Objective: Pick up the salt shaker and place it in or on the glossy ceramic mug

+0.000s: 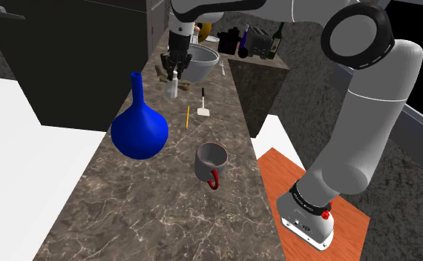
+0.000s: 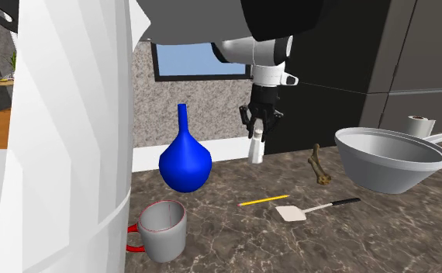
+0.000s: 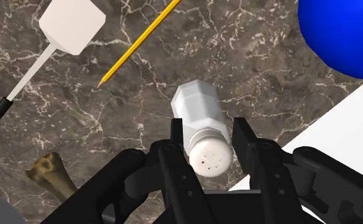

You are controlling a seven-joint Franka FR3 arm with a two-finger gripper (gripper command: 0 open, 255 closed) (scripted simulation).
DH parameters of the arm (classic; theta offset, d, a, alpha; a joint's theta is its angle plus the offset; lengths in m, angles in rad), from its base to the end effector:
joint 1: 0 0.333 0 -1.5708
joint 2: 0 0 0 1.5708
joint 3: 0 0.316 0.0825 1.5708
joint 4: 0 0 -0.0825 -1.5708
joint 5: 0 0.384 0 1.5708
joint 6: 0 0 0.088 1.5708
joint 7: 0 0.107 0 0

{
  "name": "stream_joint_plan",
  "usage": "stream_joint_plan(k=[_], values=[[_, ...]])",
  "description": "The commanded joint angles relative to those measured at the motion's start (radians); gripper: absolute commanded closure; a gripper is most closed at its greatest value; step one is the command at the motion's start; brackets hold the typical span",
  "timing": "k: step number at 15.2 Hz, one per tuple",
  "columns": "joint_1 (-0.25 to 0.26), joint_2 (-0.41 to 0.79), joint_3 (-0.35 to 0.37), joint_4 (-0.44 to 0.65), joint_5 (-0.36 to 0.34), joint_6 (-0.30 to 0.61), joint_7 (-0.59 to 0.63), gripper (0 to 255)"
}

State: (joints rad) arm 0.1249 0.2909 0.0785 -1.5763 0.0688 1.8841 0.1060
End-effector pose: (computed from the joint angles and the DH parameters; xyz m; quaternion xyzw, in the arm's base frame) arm 0.6374 0.1313 0.4741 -0.9983 -0.0366 -0.0019 0.0449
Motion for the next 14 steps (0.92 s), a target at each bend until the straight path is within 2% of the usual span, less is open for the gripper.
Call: stream_joint_plan(k=[1,11,14], values=[[0.0,-0.006,0.0,0.02,0.0,-0.026,0.002,255],[0.0,-0.005,0.001,0.15,-0.002,-0.155,0.012,255],[0.013,-0.13,0.011,-0.012,0.006,-0.115,0.033,255]])
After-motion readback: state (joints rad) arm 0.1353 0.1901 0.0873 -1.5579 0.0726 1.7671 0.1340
